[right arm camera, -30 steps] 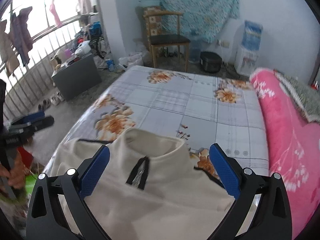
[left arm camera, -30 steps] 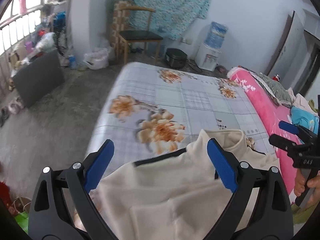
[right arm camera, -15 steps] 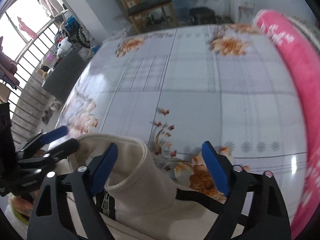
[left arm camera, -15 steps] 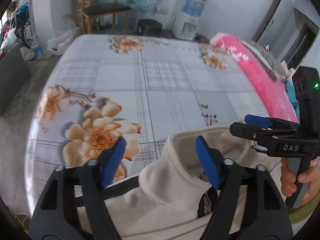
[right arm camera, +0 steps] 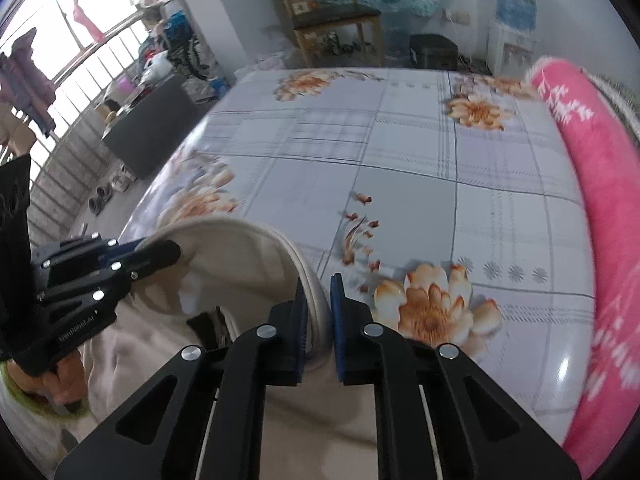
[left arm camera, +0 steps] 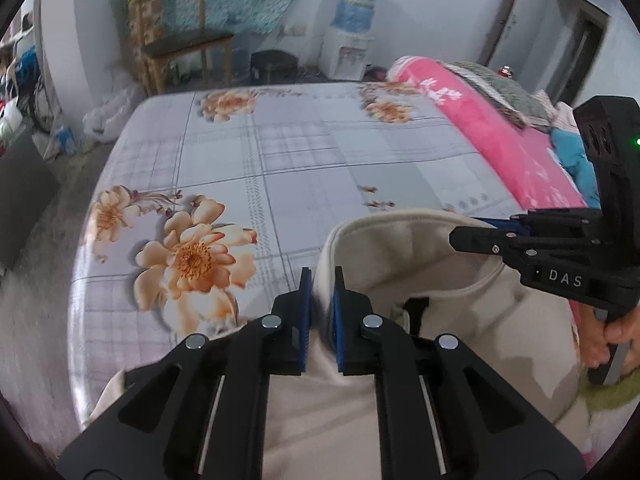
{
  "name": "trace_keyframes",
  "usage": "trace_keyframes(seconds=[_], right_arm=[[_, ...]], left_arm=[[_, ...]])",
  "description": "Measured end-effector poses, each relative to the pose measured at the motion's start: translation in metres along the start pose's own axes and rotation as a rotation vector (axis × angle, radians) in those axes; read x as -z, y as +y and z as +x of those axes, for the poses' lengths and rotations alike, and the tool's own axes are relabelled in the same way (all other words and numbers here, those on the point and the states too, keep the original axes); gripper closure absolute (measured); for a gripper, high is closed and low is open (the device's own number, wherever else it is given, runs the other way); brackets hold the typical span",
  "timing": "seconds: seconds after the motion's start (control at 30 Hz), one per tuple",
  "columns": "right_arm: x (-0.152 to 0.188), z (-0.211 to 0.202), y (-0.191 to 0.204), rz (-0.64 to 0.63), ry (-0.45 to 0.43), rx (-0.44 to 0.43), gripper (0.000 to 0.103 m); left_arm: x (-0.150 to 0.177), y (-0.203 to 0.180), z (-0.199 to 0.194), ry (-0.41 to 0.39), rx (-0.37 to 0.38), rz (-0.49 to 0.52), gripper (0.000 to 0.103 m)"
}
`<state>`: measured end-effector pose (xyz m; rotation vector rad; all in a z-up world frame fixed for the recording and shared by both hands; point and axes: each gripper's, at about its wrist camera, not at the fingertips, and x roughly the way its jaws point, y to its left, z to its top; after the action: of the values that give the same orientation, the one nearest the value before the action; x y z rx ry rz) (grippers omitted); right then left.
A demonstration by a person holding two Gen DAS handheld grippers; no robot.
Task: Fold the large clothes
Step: 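Grasp the hoodie collar edge with both grippers side by side, then carry the held collar with both grippers over the body toward the hem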
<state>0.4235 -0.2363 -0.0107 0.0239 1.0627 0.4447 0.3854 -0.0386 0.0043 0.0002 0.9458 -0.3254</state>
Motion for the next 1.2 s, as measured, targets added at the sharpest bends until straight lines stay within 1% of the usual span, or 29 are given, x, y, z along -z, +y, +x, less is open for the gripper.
trace_keyframes(seconds=[0.07, 0.17, 0.2, 0.27, 0.3, 0.33, 0.37, 0.4, 0.43, 0.47, 0.5, 0.53, 0.57, 0.6, 0.63, 0.67, 0.7, 0.73, 0.8, 0.83, 0.87, 0.9, 0.93, 1.0, 1.03, 1.1, 1.13, 1.2], right_arm=[[0.012, -0.016, 0.007, -0.028, -0.011, 0.003, 0.093], [0.046, -0.037, 0.019, -0.092, -0.028, 0.028, 0.093], [0.055, -0.039, 0.022, -0.106, -0.029, 0.037, 0.093], [0.078, -0.04, 0.027, -0.14, -0.024, 0.052, 0.093], [0.091, -0.037, 0.029, -0.156, -0.013, 0.059, 0.09], [0.102, -0.033, 0.03, -0.169, 0.004, 0.066, 0.089], [0.108, -0.028, 0.03, -0.18, 0.025, 0.07, 0.084], [0.119, -0.023, 0.03, -0.201, 0.064, 0.071, 0.078], [0.125, -0.023, 0.03, -0.218, 0.082, 0.073, 0.075], [0.13, -0.028, 0.029, -0.232, 0.081, 0.073, 0.064], [0.133, -0.034, 0.028, -0.234, 0.076, 0.077, 0.056], [0.136, -0.045, 0.027, -0.233, 0.059, 0.078, 0.055], [0.136, -0.057, 0.026, -0.23, 0.036, 0.059, 0.055], [0.134, -0.066, 0.026, -0.224, 0.018, 0.04, 0.055], [0.13, -0.077, 0.026, -0.209, -0.009, 0.014, 0.055], [0.127, -0.083, 0.027, -0.194, -0.026, -0.001, 0.055], [0.117, -0.089, 0.026, -0.163, -0.054, -0.031, 0.055], [0.111, -0.09, 0.027, -0.141, -0.07, -0.051, 0.055], [0.097, -0.082, 0.032, -0.102, -0.089, -0.079, 0.055], [0.09, -0.073, 0.034, -0.086, -0.089, -0.087, 0.056], [0.087, -0.065, 0.035, -0.075, -0.083, -0.094, 0.059], [0.084, -0.049, 0.039, -0.068, -0.059, -0.101, 0.063], [0.084, -0.035, 0.043, -0.072, -0.03, -0.097, 0.063], [0.091, -0.01, 0.047, -0.102, 0.022, -0.062, 0.065], [0.098, 0.001, 0.049, -0.132, 0.046, -0.035, 0.066], [0.108, 0.002, 0.053, -0.195, 0.02, -0.007, 0.067], [0.112, 0.001, 0.055, -0.219, 0.026, 0.007, 0.068], [0.116, -0.003, 0.054, -0.218, 0.038, 0.017, 0.069]], left_arm=[[0.01, -0.006, -0.017, -0.01, 0.005, 0.025, 0.095], [0.033, -0.014, -0.038, -0.005, 0.016, 0.067, 0.094], [0.045, -0.018, -0.044, 0.006, 0.015, 0.084, 0.094], [0.062, -0.022, -0.046, 0.032, 0.021, 0.098, 0.09], [0.075, -0.023, -0.045, 0.053, 0.017, 0.097, 0.089], [0.083, -0.022, -0.043, 0.07, 0.02, 0.092, 0.082], [0.09, -0.021, -0.042, 0.09, 0.027, 0.086, 0.074], [0.101, -0.016, -0.041, 0.117, 0.035, 0.067, 0.071], [0.106, -0.013, -0.042, 0.124, 0.044, 0.056, 0.067], [0.111, -0.008, -0.046, 0.125, 0.058, 0.043, 0.067], [0.115, -0.002, -0.055, 0.096, 0.077, 0.024, 0.067], [0.118, 0.005, -0.072, 0.031, 0.105, 0.006, 0.066], [0.118, 0.008, -0.08, -0.004, 0.123, 0.001, 0.065], [0.117, 0.013, -0.095, -0.065, 0.146, -0.009, 0.064], [0.114, 0.016, -0.103, -0.104, 0.154, -0.021, 0.064], [0.109, 0.017, -0.107, -0.125, 0.155, -0.033, 0.064], [0.104, 0.016, -0.107, -0.129, 0.151, -0.04, 0.064], [0.096, 0.014, -0.103, -0.129, 0.14, -0.053, 0.064], [0.083, 0.005, -0.088, -0.122, 0.148, -0.063, 0.064], [0.079, 0.0, -0.079, -0.11, 0.141, -0.062, 0.064], [0.075, -0.009, -0.062, -0.079, 0.118, -0.052, 0.064], [0.072, -0.015, -0.05, -0.052, 0.095, -0.035, 0.064], [0.073, -0.021, -0.037, -0.018, 0.055, -0.011, 0.064], [0.084, -0.03, -0.012, 0.041, -0.018, 0.037, 0.065], [0.091, -0.034, -0.005, 0.057, -0.031, 0.058, 0.065], [0.104, -0.038, -0.003, 0.041, -0.054, 0.097, 0.065], [0.109, -0.042, -0.005, 0.024, -0.072, 0.134, 0.065], [0.113, -0.046, -0.008, 0.019, -0.093, 0.172, 0.065]])
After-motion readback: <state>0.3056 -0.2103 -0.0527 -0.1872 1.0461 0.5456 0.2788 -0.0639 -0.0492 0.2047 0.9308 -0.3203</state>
